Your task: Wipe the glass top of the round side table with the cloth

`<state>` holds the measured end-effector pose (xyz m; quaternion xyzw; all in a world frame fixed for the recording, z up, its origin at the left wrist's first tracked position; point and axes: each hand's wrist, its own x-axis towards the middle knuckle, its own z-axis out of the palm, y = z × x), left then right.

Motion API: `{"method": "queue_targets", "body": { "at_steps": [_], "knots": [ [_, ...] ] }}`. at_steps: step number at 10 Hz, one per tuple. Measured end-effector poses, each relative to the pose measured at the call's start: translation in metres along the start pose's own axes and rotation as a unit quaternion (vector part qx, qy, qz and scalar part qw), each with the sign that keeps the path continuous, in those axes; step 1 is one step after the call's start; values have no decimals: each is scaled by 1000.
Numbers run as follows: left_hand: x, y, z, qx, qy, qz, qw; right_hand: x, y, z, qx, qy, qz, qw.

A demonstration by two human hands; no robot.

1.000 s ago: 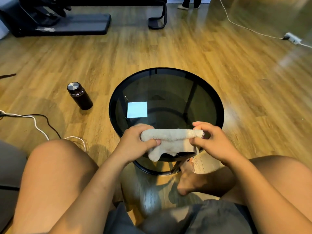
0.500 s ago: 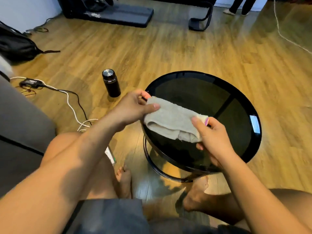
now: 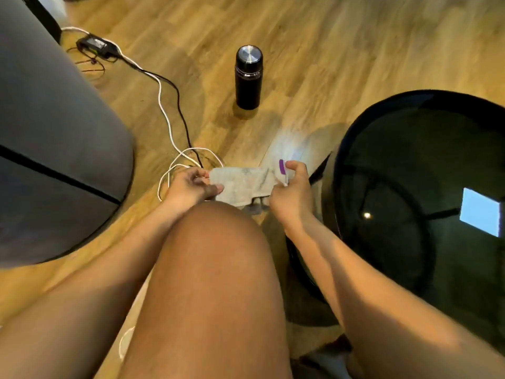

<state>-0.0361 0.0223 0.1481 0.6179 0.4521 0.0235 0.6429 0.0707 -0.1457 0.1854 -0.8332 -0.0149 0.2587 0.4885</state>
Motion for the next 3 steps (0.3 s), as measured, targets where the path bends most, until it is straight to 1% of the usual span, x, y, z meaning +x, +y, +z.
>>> {"method": "queue_targets", "body": {
  "at_steps": [1,2,3],
  "knots": [
    [27,-31,12,-28,8,-3,1000,27,21,16,-45,29,36,998],
    [56,-73,27,-19,39,-48,998,50,54,33,-88,37,144,985],
    [65,-88,32,-27,69,-62,995,54,68,36,-66,34,204,976]
  ]
}}
